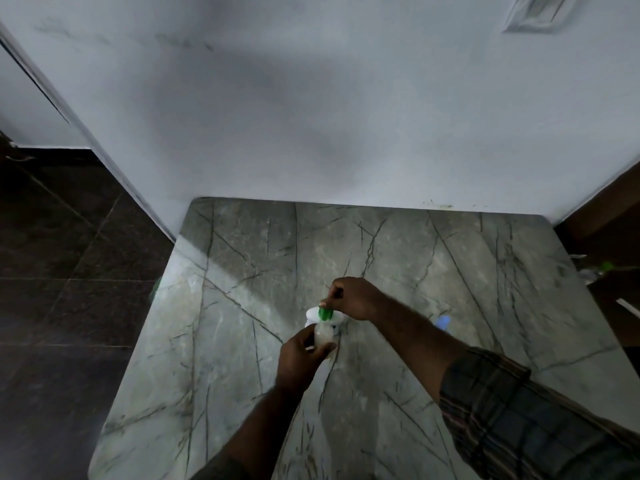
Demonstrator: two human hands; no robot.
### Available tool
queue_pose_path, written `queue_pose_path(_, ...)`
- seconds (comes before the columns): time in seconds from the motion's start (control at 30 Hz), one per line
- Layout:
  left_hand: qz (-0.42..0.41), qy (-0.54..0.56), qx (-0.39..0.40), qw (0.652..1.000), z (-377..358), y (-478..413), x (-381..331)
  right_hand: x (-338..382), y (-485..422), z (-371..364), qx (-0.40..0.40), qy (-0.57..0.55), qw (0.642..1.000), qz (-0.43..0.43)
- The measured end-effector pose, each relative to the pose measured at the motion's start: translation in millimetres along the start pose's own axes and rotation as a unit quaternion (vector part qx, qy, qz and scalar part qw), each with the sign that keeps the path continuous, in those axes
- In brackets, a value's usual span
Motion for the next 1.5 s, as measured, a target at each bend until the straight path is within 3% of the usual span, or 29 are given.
queue_pose_path(0.27, -0.008, -0.02, -0.004, 1.0, 0, 0, -1, -22, 41, 33, -0.109, -0.1, 0.988, 0.037)
queue_pose_path(0.43, -0.001, -0.009, 0.009, 1.0, -3, -1, 0, -99, 107, 32, -0.201, -0.136, 0.97, 0.008)
queue_pose_path(0.63, -0.003, -0.032, 0.008, 0.999, -6, -1, 2, -229, 185, 47, -0.434, -0.169, 0.871, -0.154)
queue_pose_path(0.7, 0.004, -0.032, 0.004, 0.999, -8, 1, 3, -251, 189, 50, -0.427, -0.177, 0.864, -0.2)
queue_pose_path(0.83, 0.002, -0.045, 0.001, 0.999, -11, 3, 2, -257, 166, 50, -0.335, -0.129, 0.918, -0.169)
queue_pose_path(0.93, 0.007, -0.048, 0.004, 0.999, -10, 4, 4, -255, 150, 49, -0.295, -0.113, 0.934, -0.168)
queue_pose_path(1.33, 0.024, -0.042, 0.011, 0.999, -13, 9, 13, -271, 126, 41, -0.264, 0.001, 0.938, -0.223)
queue_pose_path(1.5, 0.023, -0.028, 0.009, 0.999, -15, 11, 18, -276, 132, 29, -0.286, 0.011, 0.931, -0.227)
Point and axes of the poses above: each hand's wrist, its own y-axis away from the middle knuckle, its own z-axis out of the back of the hand, x = y × z, the point moved 7 cm from there along -y, towards the middle knuckle, and after that the axes turned 13 degrees about -y, right-handed, at the moved point
